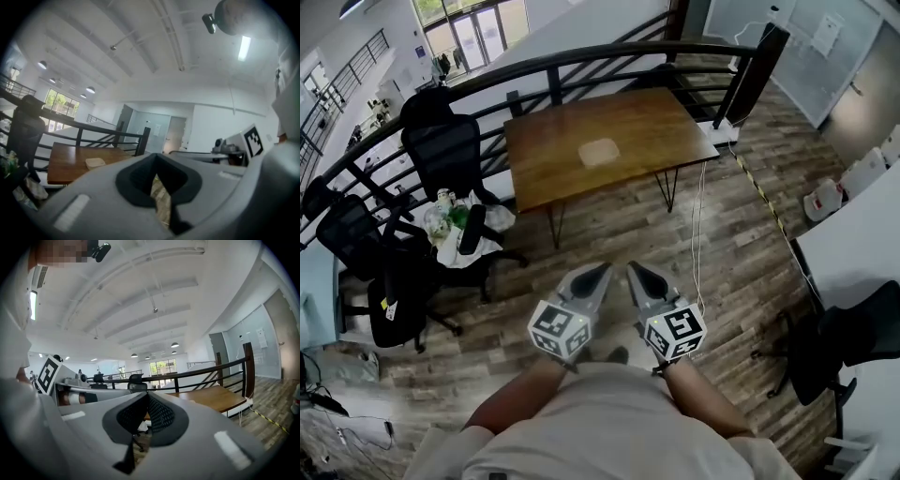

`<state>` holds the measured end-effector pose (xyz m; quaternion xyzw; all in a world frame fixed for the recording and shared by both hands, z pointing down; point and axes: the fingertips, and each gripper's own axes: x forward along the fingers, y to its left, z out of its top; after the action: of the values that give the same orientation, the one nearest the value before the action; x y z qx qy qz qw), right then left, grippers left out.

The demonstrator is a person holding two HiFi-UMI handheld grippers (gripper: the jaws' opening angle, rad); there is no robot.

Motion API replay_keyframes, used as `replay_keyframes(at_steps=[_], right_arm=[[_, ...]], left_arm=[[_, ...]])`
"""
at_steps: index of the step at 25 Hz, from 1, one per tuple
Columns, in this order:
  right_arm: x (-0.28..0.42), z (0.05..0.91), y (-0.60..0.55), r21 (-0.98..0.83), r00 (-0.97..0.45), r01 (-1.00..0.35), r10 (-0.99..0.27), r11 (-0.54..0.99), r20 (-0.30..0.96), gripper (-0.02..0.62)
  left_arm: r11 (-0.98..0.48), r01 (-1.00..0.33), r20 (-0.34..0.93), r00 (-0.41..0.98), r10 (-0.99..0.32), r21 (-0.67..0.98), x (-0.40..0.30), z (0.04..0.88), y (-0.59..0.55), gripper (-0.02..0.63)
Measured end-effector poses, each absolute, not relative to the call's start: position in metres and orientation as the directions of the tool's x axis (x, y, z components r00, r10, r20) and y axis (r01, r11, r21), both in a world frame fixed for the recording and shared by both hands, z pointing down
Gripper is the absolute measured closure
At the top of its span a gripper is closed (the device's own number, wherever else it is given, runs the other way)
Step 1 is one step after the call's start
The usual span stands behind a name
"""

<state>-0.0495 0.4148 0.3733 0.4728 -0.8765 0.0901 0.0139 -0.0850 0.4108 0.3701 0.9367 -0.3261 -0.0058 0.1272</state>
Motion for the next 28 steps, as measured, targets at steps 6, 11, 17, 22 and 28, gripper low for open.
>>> replay_keyframes(at_steps=[6, 11, 17, 22, 28], right_arm=[[-0.042, 0.376, 0.379, -0.151, -0.531, -0.845, -0.838, 0.513, 0.126, 0.591], [-0.057, 0.38, 0.331, -0.146, -0.516, -0.855, -0.845, 0.498, 0.138, 0.591], [-0.09, 0.369, 0.25, -0.134, -0.478, -0.876, -0.869, 0.462, 0.129, 0.591], [-0.121, 0.342, 0.194, -0.125, -0.436, -0.898, -0.893, 0.423, 0.109, 0.591], [-0.145, 0.349, 0.157, -0.127, -0.415, -0.908, -0.901, 0.4, 0.125, 0.591]], left_arm=[[-0.767, -0.585, 0.067, 0.804, -0.591, 0.262, -0.08, 0.372, 0.363, 0.603], [-0.788, -0.551, 0.053, 0.827, -0.56, 0.273, -0.09, 0.374, 0.312, 0.603], [-0.827, -0.509, 0.03, 0.855, -0.518, 0.238, -0.121, 0.359, 0.232, 0.603], [-0.855, -0.473, 0.023, 0.877, -0.48, 0.216, -0.154, 0.335, 0.174, 0.603], [-0.867, -0.442, 0.03, 0.894, -0.447, 0.231, -0.172, 0.342, 0.134, 0.603]])
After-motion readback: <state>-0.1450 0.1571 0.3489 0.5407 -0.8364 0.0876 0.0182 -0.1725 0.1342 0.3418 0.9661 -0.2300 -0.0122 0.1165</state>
